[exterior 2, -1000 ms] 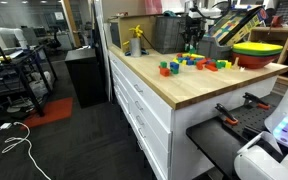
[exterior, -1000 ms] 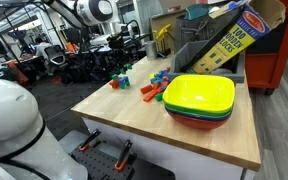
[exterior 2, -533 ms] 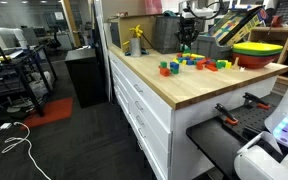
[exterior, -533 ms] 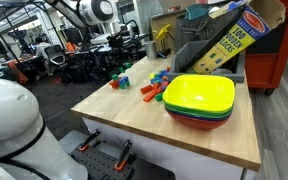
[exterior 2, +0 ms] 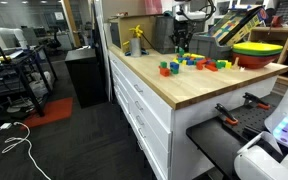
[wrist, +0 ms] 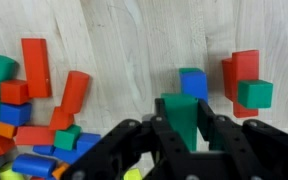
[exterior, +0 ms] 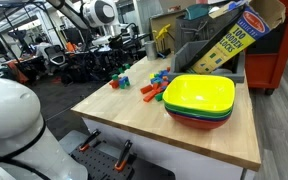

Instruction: Put the green block on the stack of blocks on the left

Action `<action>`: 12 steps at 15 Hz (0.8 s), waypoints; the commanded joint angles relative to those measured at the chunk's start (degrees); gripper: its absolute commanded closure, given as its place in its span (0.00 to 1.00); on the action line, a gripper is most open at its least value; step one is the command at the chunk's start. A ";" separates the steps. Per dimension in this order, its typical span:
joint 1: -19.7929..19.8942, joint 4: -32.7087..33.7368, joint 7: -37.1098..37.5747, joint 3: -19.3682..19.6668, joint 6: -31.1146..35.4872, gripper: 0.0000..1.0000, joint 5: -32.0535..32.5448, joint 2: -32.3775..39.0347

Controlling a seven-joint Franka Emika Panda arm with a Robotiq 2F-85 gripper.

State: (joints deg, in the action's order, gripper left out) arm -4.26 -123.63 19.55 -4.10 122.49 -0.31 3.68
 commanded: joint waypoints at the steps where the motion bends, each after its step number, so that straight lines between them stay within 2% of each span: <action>1: -0.41 3.46 0.45 0.12 -3.13 0.91 -0.09 2.38; 12: -1.81 6.00 -0.54 -0.03 -4.89 0.91 -0.36 5.50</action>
State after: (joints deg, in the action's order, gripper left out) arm -5.84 -119.32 19.49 -4.10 119.97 -0.31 8.46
